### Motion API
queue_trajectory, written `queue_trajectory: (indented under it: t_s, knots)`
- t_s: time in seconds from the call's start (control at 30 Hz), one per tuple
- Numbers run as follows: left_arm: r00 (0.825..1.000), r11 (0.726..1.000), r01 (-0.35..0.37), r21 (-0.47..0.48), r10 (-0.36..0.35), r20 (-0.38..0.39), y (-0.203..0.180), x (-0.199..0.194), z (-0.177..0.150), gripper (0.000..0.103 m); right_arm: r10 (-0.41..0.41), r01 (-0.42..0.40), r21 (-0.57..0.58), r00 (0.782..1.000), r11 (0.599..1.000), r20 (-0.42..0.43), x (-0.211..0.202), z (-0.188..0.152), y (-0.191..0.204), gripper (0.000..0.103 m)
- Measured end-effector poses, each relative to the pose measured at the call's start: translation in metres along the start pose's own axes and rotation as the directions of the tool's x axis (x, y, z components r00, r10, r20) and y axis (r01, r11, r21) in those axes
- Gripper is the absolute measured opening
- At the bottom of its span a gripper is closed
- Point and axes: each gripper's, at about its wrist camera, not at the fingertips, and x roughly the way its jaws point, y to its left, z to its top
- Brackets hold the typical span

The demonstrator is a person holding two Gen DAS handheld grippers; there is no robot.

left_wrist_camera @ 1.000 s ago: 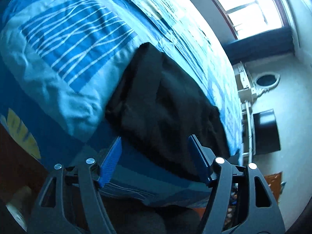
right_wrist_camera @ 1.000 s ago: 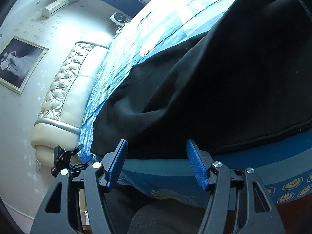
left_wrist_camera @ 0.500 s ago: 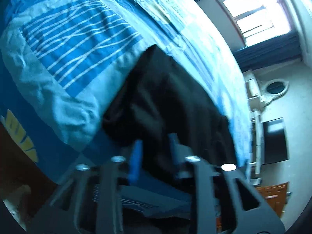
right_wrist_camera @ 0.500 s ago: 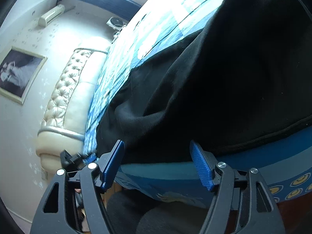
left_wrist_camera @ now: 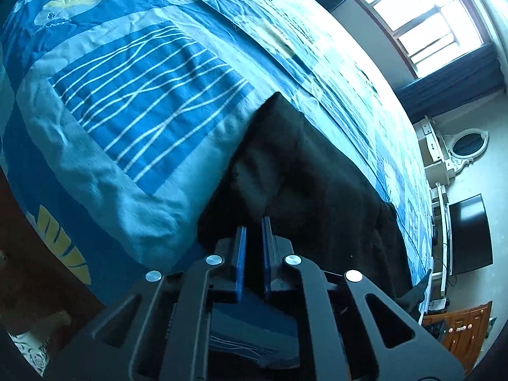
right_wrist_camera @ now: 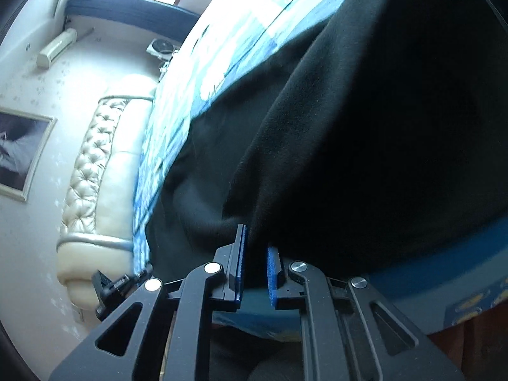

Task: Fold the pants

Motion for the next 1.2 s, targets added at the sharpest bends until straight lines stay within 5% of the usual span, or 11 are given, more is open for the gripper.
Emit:
queue_trajectory:
  t_s: [0.13,0.27,0.4,0.5,0.7,0.87,0.93,1.07,1.1,1.13,1.2]
  knots:
    - [1.0,1.0,0.027,-0.003,-0.027,-0.005,0.011,0.007,-0.002,0.008,0.012,-0.012,-0.02,1.0,1.0,-0.019,0.002,-0.008,-0.012,0.01]
    - [0.999,0.998,0.039,0.056,-0.038,-0.02,0.007,0.002,-0.005,0.011,0.036,-0.036,0.001,0.999,0.999,-0.027,-0.013,-0.003,-0.012,0.028]
    - [1.0,0.992,-0.023,0.127,0.02,0.024,0.002,-0.018,-0.009,0.041,-0.045,0.049,-0.085,0.997,0.995,0.055,-0.062,0.015,-0.003,0.054]
    - [0.997,0.988,-0.052,0.146,0.044,0.055,0.0,-0.03,-0.012,0.053,-0.115,0.136,-0.094,0.974,0.986,0.197,-0.11,0.053,-0.007,0.06]
    - [0.989,0.972,-0.134,0.192,0.118,0.095,-0.027,-0.028,-0.014,0.065,-0.388,0.38,0.098,0.841,0.92,0.378,-0.165,0.183,-0.039,0.067]
    - [0.975,0.941,-0.21,0.265,0.182,0.125,-0.054,-0.012,-0.027,0.079,-0.622,0.571,0.248,0.708,0.783,0.334,-0.147,0.272,-0.068,0.071]
    - [0.977,0.938,-0.208,0.276,0.186,0.106,-0.058,-0.005,-0.033,0.081,-0.669,0.61,0.275,0.678,0.743,0.304,-0.132,0.289,-0.079,0.071]
    - [0.981,0.946,-0.191,0.263,0.181,0.062,-0.058,0.004,-0.04,0.082,-0.76,0.708,0.276,0.6,0.65,0.251,-0.116,0.31,-0.097,0.07]
    - [0.981,0.944,-0.195,0.266,0.186,0.059,-0.059,0.005,-0.041,0.082,-0.76,0.707,0.279,0.602,0.65,0.243,-0.114,0.312,-0.101,0.049]
    - [0.978,0.939,-0.206,0.275,0.198,0.06,-0.059,0.007,-0.043,0.082,-0.755,0.701,0.282,0.61,0.656,0.24,-0.114,0.313,-0.104,0.042]
    - [0.976,0.933,-0.219,0.286,0.211,0.058,-0.06,0.01,-0.045,0.082,-0.697,0.644,0.268,0.662,0.717,0.275,-0.124,0.309,-0.107,0.012]
